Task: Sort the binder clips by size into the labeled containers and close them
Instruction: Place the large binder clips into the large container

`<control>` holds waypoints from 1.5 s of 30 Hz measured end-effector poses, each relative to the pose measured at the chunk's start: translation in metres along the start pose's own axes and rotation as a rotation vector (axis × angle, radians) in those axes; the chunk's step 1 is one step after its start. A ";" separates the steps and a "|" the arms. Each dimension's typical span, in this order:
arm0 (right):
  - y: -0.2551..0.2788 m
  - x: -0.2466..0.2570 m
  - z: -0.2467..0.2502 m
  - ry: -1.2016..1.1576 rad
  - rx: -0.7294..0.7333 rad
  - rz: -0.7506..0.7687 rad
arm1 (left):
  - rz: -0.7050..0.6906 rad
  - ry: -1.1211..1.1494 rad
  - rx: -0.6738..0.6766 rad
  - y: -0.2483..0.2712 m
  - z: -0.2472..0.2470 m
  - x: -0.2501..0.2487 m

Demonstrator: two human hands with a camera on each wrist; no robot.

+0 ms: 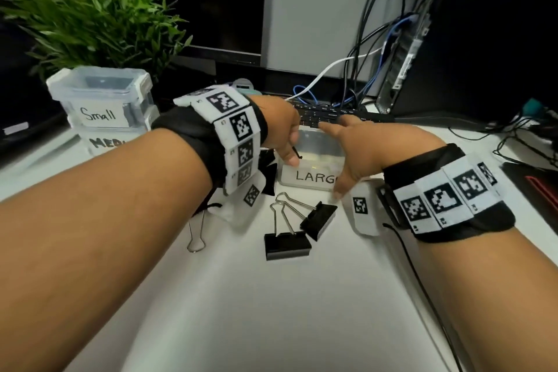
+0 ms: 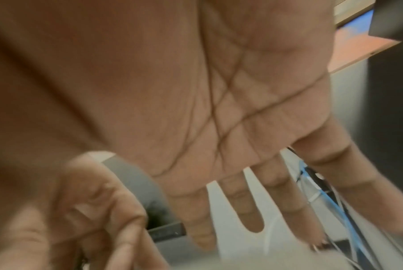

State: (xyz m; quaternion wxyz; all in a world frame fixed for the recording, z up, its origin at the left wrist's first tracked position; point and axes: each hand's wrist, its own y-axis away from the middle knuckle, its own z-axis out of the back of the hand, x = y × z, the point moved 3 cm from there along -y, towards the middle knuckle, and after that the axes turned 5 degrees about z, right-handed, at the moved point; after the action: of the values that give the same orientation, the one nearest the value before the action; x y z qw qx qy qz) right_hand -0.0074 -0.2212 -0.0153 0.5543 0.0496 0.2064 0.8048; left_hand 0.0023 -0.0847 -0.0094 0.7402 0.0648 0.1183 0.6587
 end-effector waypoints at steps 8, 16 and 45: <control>0.039 0.045 0.001 0.042 -0.187 0.221 | 0.053 0.009 -0.015 0.008 -0.005 0.019; 0.023 0.047 -0.020 0.097 0.105 0.180 | -0.026 -0.113 0.009 0.005 -0.024 0.014; 0.018 -0.031 0.014 -0.285 -0.388 0.163 | -0.031 0.135 0.014 0.011 -0.016 0.000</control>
State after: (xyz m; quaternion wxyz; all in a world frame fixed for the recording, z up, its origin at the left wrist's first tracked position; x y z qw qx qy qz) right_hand -0.0071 -0.2516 0.0092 0.5102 0.0717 -0.0369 0.8563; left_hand -0.0125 -0.0839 -0.0216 0.7402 0.0233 0.1735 0.6492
